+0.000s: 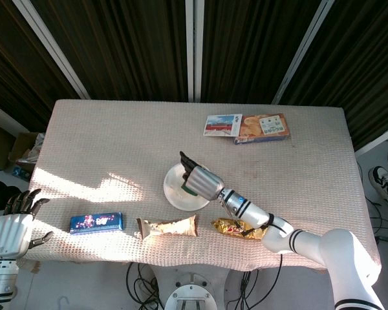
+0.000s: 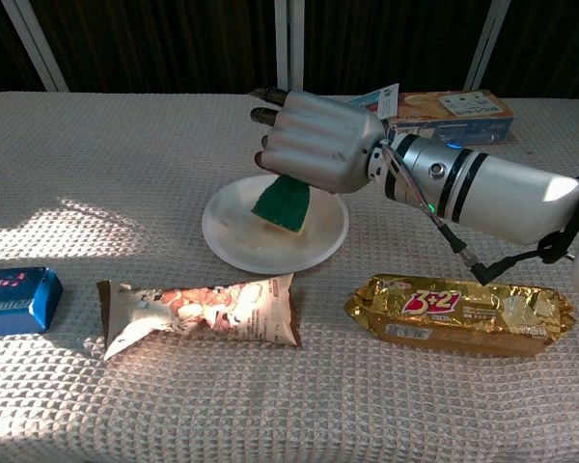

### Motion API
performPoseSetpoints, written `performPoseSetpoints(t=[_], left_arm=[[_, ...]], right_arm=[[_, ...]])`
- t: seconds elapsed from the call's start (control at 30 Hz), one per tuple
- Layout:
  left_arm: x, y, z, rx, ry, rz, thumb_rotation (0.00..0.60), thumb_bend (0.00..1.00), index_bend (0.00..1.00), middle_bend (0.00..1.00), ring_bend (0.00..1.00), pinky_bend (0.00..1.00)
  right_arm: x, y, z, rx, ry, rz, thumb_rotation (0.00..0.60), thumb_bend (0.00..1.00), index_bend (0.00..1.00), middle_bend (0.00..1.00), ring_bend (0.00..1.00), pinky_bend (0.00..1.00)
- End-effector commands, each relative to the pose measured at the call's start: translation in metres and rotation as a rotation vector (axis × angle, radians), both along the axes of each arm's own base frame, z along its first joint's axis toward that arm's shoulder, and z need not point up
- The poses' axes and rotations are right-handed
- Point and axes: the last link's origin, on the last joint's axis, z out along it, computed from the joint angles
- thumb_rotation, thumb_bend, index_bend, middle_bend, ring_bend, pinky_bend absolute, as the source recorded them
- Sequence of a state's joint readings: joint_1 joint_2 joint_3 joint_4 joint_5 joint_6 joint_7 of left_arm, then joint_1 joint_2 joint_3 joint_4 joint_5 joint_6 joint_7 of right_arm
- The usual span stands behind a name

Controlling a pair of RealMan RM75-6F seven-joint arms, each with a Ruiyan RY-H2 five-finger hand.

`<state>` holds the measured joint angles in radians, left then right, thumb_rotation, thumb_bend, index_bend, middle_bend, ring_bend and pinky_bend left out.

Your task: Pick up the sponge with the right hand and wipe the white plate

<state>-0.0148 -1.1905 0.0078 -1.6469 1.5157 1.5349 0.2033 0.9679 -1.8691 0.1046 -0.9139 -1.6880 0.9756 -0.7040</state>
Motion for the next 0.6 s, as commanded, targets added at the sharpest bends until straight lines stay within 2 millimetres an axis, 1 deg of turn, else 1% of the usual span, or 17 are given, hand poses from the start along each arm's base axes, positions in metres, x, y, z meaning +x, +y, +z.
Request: performPoseSetpoints(t=[0.03, 0.13, 0.27, 0.43, 0.53, 0.6], left_arm=[[-0.001, -0.001, 0.000, 0.003, -0.003, 0.001, 0.600, 0.07, 0.27, 0.12, 0.10, 0.12], [-0.002, -0.001, -0.001, 0.000, -0.005, 0.000, 0.600, 0.07, 0.27, 0.12, 0.10, 0.12], [-0.003, -0.001, -0.002, 0.000, -0.009, 0.002, 0.600, 0.07, 0.27, 0.12, 0.10, 0.12], [-0.003, -0.003, -0.001, 0.003, -0.010, 0.000, 0.600, 0.07, 0.27, 0.12, 0.10, 0.12], [-0.004, -0.004, -0.001, 0.008, -0.013, 0.001, 0.600, 0.07, 0.26, 0.12, 0.10, 0.12], [-0.004, -0.005, -0.001, 0.010, -0.016, 0.003, 0.600, 0.07, 0.26, 0.12, 0.10, 0.12]], right_arm=[[0.010, 0.002, -0.018, -0.033, 0.047, 0.040, 0.600, 0.32, 0.68, 0.47, 0.18, 0.00], [0.010, 0.004, -0.029, -0.033, 0.085, 0.055, 0.600, 0.32, 0.72, 0.50, 0.20, 0.00], [0.010, 0.006, -0.031, -0.022, 0.080, 0.050, 0.600, 0.32, 0.75, 0.52, 0.21, 0.00], [0.008, -0.006, -0.018, -0.065, 0.057, 0.028, 0.600, 0.32, 0.75, 0.52, 0.21, 0.00], [0.013, -0.014, -0.008, -0.094, 0.021, 0.013, 0.600, 0.32, 0.75, 0.52, 0.21, 0.00], [0.017, -0.017, -0.006, -0.100, 0.020, 0.014, 0.600, 0.32, 0.75, 0.52, 0.21, 0.00]])
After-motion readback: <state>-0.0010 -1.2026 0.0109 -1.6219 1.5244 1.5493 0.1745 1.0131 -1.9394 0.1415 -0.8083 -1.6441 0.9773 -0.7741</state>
